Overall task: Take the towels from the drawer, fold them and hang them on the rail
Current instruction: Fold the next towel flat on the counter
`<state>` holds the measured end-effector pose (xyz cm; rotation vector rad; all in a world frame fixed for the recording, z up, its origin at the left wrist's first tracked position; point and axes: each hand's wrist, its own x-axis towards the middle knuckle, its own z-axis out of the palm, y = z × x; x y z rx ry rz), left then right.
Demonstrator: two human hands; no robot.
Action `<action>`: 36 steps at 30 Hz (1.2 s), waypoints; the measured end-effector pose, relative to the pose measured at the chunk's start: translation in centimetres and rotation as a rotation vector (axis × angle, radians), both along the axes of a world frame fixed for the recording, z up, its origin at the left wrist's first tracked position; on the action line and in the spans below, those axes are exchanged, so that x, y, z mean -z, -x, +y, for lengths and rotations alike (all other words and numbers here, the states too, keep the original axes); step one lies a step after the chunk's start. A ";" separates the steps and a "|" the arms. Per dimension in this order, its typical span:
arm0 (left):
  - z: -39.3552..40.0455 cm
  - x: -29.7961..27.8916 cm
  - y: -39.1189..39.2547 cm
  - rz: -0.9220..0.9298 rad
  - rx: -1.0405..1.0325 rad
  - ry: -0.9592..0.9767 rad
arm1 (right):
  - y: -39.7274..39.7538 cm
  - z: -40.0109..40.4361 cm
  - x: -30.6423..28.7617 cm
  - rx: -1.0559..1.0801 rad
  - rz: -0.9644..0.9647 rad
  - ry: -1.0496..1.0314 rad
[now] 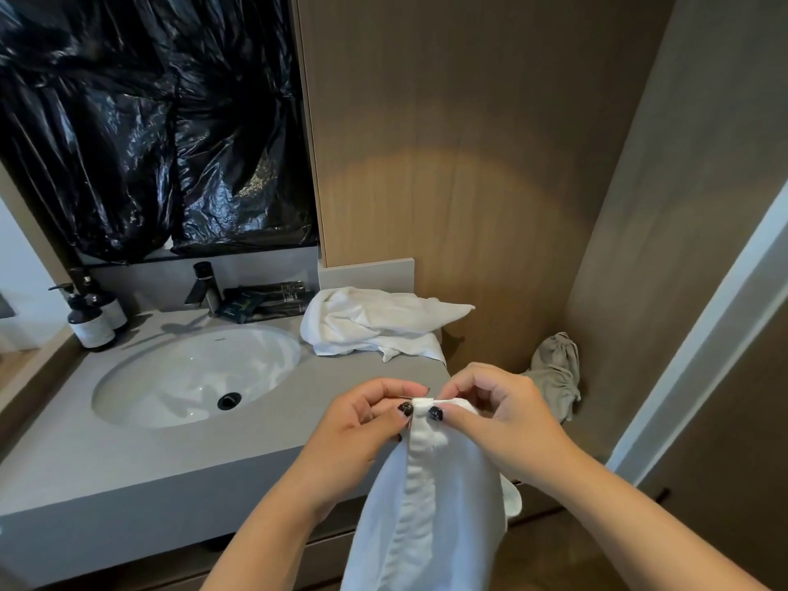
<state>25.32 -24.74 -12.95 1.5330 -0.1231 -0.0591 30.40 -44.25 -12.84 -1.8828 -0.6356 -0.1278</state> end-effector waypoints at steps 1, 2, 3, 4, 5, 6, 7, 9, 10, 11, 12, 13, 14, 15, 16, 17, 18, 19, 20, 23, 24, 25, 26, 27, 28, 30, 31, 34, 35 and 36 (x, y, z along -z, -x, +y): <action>-0.1 -0.1 0.0 -0.009 0.018 0.004 | 0.0 -0.1 0.1 0.025 0.007 -0.008; -0.2 -0.1 0.0 -0.027 0.032 -0.007 | 0.1 -0.2 0.1 0.050 0.017 -0.017; -0.3 0.0 -0.1 -0.049 0.033 -0.032 | 0.1 -0.3 0.2 0.070 0.029 -0.026; -0.4 0.1 -0.2 -0.069 0.017 -0.054 | 0.1 -0.3 0.2 0.084 0.039 -0.033; -0.5 0.4 -0.4 -0.081 -0.007 -0.064 | 0.1 -0.2 0.3 0.089 0.049 -0.036; -0.7 0.6 -0.6 -0.085 -0.029 -0.063 | 0.1 -0.2 0.4 0.084 0.063 -0.038; -0.8 0.7 -0.8 -0.085 -0.043 -0.058 | 0.1 -0.1 0.6 0.069 0.089 -0.048; -0.9 0.8 -1.2 -0.088 -0.066 -0.042 | 0.0 0.0 0.9 0.017 0.160 -0.098; -0.9 0.9 -1.4 -0.092 -0.078 -0.022 | -0.1 0.0 1.1 -0.008 0.192 -0.125; -0.8 0.8 -1.7 -0.095 -0.088 0.004 | -0.1 0.1 1.4 -0.028 0.218 -0.142; -0.7 0.7 -2.1 -0.097 -0.094 0.031 | 0.0 0.2 1.7 -0.047 0.235 -0.143; -0.7 0.5 -2.5 -0.100 -0.100 0.052 | 0.0 0.4 2.1 -0.066 0.242 -0.137; -0.6 0.3 -3.0 -0.103 -0.105 0.068 | 0.1 0.7 2.4 -0.087 0.249 -0.132; -0.6 0.0 -3.4 -0.105 -0.111 0.078 | 0.2 0.9 2.7 -0.104 0.260 -0.132; -0.5 -0.3 -3.9 -0.105 -0.120 0.081 | 0.3 1.2 2.9 -0.120 0.282 -0.135; -0.4 -0.7 -4.4 -0.106 -0.133 0.077 | 0.4 1.4 3.2 -0.133 0.309 -0.135; -0.3 -1.1 -4.9 -0.108 -0.148 0.069 | 0.3 1.6 3.4 -0.143 0.335 -0.124; 0.0 -1.5 -5.4 -0.111 -0.164 0.058 | 0.2 1.6 3.6 -0.153 0.353 -0.108; 0.2 -2.0 -5.9 -0.116 -0.175 0.048 | 0.0 1.6 3.8 -0.163 0.363 -0.090; 1.0 -3.0 -7.1 -0.142 -0.162 -0.002 | -1.0 1.0 3.8 -0.159 0.383 -0.040; 1.1 -3.3 -7.4 -0.151 -0.160 -0.021 | -1.4 0.6 3.7 -0.167 0.391 -0.012; 1.3 -3.6 -7.6 -0.157 -0.170 -0.029 | -1.6 0.3 3.6 -0.186 0.390 0.037; 1.5 -3.9 -7.8 -0.163 -0.194 -0.023 | -1.8 0.1 3.6 -0.208 0.377 0.106; 1.8 -4.2 -8.1 -0.169 -0.230 -0.013 | -1.8 -0.1 3.7 -0.230 0.360 0.183; 2.2 -4.5 -8.4 -0.176 -0.270 0.000 | -1.8 -0.2 3.9 -0.246 0.344 0.257; 3.2 -5.2 -9.0 -0.195 -0.349 0.025 | -1.5 -0.5 4.4 -0.250 0.291 0.401; 3.7 -5.5 -9.3 -0.208 -0.380 0.038 | -1.5 -0.7 4.5 -0.233 0.246 0.471; 5.3 -5.8 -10.2 -0.216 -0.430 0.018 | -2.0 -2.0 4.6 -0.154 0.157 0.671; 5.9 -5.7 -10.5 -0.208 -0.452 -0.003 | -2.5 -2.7 4.7 -0.121 0.120 0.780; 6.6 -5.6 -10.8 -0.194 -0.485 -0.024 | -3.1 -3.6 4.7 -0.087 0.081 0.903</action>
